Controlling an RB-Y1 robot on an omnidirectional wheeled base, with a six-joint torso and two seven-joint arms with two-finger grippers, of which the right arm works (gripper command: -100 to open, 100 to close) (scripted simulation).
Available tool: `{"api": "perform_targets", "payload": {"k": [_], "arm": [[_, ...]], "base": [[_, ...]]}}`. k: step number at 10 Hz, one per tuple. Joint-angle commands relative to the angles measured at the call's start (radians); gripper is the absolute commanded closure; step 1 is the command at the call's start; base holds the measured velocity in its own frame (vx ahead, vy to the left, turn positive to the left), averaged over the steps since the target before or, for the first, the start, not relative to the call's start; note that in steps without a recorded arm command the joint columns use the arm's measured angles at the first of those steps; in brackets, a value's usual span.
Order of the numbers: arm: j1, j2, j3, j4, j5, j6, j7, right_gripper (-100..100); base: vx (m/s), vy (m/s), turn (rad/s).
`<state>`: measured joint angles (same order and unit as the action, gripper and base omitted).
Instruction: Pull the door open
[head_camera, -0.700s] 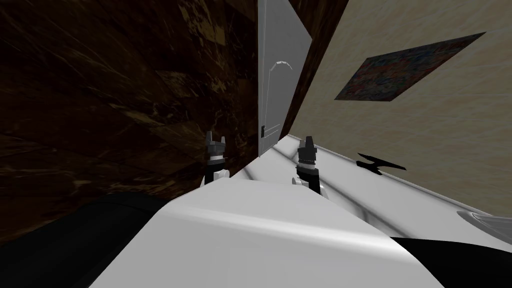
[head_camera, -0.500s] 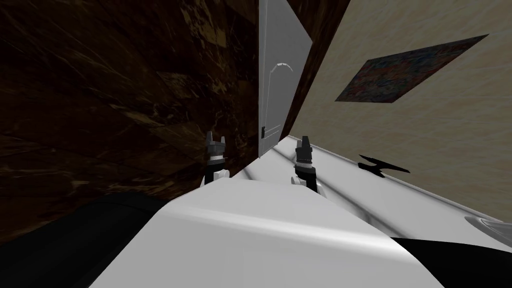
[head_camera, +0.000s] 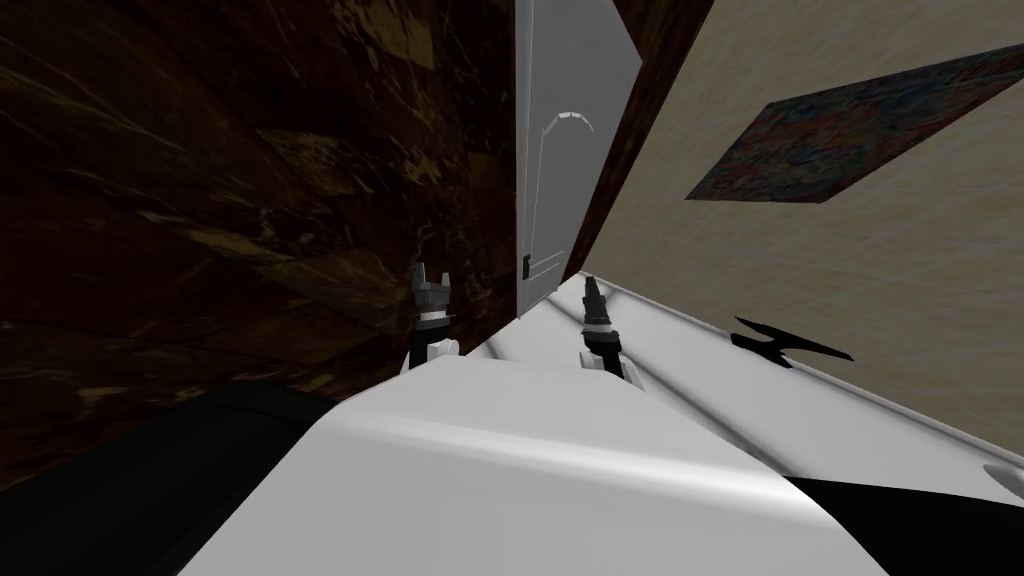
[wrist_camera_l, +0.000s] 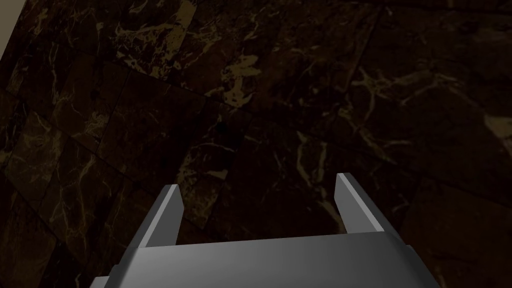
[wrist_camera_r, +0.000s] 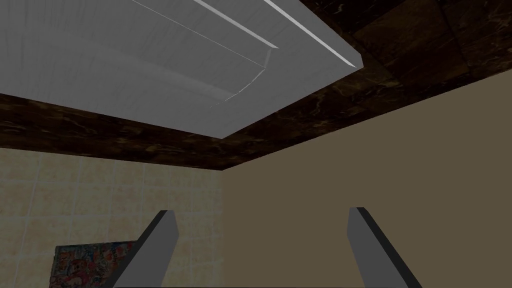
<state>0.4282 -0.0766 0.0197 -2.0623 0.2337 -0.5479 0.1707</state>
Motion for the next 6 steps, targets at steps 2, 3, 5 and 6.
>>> {"api": "perform_targets", "payload": {"k": [2, 3, 5, 6], "arm": [[-0.023, -0.009, 0.008, 0.050, 0.044, -0.013, 0.026, -100], [-0.033, -0.013, 0.009, 0.068, 0.060, -0.016, 0.034, -100], [-0.053, -0.023, 0.013, 0.106, 0.094, -0.022, 0.051, -100], [-0.063, -0.027, 0.015, 0.126, 0.112, -0.025, 0.059, -100]], "base": [[0.099, -0.027, 0.033], [0.078, -0.027, 0.028], [0.093, -0.030, 0.038], [0.101, -0.030, 0.036]]}}
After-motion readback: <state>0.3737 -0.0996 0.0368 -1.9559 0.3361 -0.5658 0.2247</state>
